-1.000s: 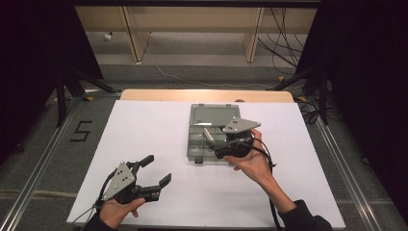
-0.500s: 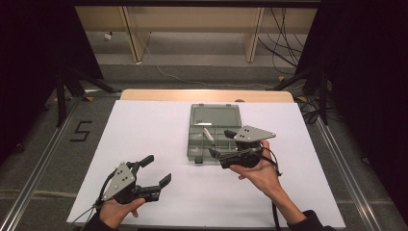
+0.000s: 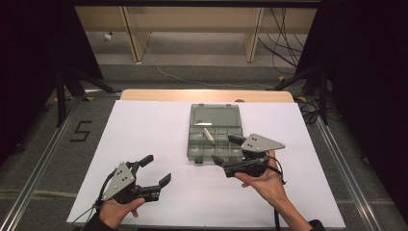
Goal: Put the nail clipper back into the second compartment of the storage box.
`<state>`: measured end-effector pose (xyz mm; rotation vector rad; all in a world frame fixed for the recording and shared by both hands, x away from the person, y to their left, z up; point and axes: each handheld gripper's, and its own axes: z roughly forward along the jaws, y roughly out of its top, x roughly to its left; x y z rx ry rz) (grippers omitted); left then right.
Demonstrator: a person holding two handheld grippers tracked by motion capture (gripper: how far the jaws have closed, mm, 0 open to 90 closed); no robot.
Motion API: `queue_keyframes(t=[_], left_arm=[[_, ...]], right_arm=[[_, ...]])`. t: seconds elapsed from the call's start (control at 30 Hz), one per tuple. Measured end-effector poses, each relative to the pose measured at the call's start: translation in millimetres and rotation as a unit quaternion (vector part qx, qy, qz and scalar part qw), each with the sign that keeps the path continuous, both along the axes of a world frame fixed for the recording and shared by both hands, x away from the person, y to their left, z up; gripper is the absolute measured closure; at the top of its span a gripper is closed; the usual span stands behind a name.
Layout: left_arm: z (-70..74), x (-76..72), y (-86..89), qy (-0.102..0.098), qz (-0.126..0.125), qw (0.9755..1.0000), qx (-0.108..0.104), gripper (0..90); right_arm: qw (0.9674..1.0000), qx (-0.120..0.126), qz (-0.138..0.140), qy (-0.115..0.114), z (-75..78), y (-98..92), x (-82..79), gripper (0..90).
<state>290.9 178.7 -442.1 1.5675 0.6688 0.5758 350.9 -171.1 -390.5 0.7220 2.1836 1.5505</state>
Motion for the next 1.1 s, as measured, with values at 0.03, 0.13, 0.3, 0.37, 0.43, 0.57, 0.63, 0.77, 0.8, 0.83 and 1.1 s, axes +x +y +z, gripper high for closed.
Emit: queue_keyframes(t=[0.03, 0.13, 0.3, 0.37, 0.43, 0.57, 0.63, 0.77, 0.8, 0.83, 1.1], left_arm=[[0.0, 0.0, 0.0, 0.000, 0.000, 1.0000, 0.000, 15.7], [0.0, -0.1, -0.1, 0.000, 0.000, 1.0000, 0.001, 15.7], [0.2, 0.0, 0.2, -0.001, 0.001, 1.0000, -0.001, 15.7], [0.1, 0.0, 0.1, -0.001, 0.000, 1.0000, 0.000, 15.7], [0.3, -0.3, 0.0, 0.000, 0.000, 1.0000, -0.001, 15.7], [0.5, 0.4, 0.7, -0.004, -0.001, 1.0000, 0.000, 15.7], [0.7, -0.2, 0.8, -0.002, 0.001, 1.0000, 0.001, 15.7], [0.9, -0.2, 0.8, -0.003, 0.000, 1.0000, 0.000, 15.7], [0.9, -0.2, 0.8, -0.003, 0.001, 1.0000, 0.000, 15.7], [1.0, -0.1, 0.9, -0.003, 0.001, 1.0000, 0.000, 15.7], [1.3, 0.1, 1.4, -0.006, 0.001, 1.0000, 0.001, 15.7]], right_arm=[[1.0000, 0.003, 0.001, -0.004, -0.4, -1.4, -0.9, 16.2], [0.9999, 0.012, 0.001, -0.011, -2.1, -5.1, -3.7, 16.1], [0.9998, 0.016, -0.002, -0.008, -3.8, -10.6, -10.8, 16.1], [0.9996, 0.022, -0.007, -0.018, -5.4, -12.1, -12.1, 16.1], [0.9997, 0.025, -0.002, -0.005, -6.8, -13.6, -15.3, 16.2], [0.9994, 0.029, -0.006, -0.018, -7.8, -17.3, -17.1, 16.1], [0.9993, 0.029, -0.009, -0.019, -7.7, -19.5, -19.5, 16.1], [0.9994, 0.033, -0.008, -0.008, -9.1, -22.4, -24.3, 16.1], [0.9991, 0.035, -0.010, -0.019, -9.9, -23.6, -24.2, 16.1], [0.9992, 0.035, -0.011, -0.016, -10.3, -24.3, -25.2, 16.1], [0.9992, 0.037, -0.012, -0.005, -19.9, -31.2, -33.8, 16.1]])
